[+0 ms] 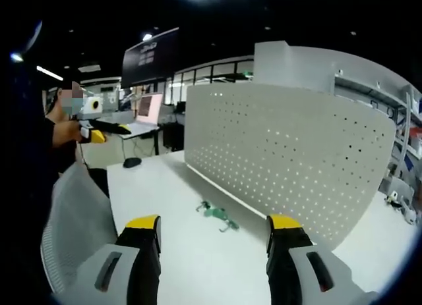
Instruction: Insert the hook assembly into the mounting plate slot until the hook locks in place.
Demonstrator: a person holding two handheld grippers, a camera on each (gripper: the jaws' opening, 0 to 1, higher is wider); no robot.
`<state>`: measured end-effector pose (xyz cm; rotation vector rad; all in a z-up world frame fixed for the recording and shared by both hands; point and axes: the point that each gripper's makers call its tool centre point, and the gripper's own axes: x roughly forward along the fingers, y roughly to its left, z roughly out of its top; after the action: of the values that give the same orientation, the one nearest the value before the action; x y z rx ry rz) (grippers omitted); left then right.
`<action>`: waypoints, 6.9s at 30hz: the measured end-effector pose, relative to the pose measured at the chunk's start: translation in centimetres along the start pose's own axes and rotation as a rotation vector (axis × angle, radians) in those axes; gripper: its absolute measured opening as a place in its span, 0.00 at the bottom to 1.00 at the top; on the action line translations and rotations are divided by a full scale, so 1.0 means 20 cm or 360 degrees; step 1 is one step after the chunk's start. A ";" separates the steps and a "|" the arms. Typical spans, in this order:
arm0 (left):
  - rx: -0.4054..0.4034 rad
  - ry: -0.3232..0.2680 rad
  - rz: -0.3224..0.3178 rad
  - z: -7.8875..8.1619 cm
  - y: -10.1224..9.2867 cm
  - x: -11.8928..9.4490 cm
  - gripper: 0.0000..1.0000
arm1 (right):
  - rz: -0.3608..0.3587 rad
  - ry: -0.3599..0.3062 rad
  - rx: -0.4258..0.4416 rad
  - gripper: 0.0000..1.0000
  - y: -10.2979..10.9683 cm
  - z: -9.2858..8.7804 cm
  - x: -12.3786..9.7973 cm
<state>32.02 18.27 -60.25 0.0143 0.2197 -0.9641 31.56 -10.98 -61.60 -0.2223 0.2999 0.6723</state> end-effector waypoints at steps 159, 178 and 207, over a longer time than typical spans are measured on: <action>-0.0056 0.0168 -0.0071 -0.17 -0.11 0.13 0.64 | 0.0555 0.0618 -0.0241 0.04 0.08 -0.49 1.44; -0.0064 0.0168 -0.0061 -0.18 -0.10 0.14 0.63 | 0.0560 0.0643 -0.0303 0.00 0.07 -0.52 1.46; -0.0034 0.0167 -0.0120 -0.20 -0.16 0.21 0.62 | 0.0576 0.0673 -0.0258 0.00 0.10 -0.43 1.37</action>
<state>30.94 13.54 -64.75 0.0375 0.3291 -1.0368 48.91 3.68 -79.29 -0.4741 0.7032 1.0090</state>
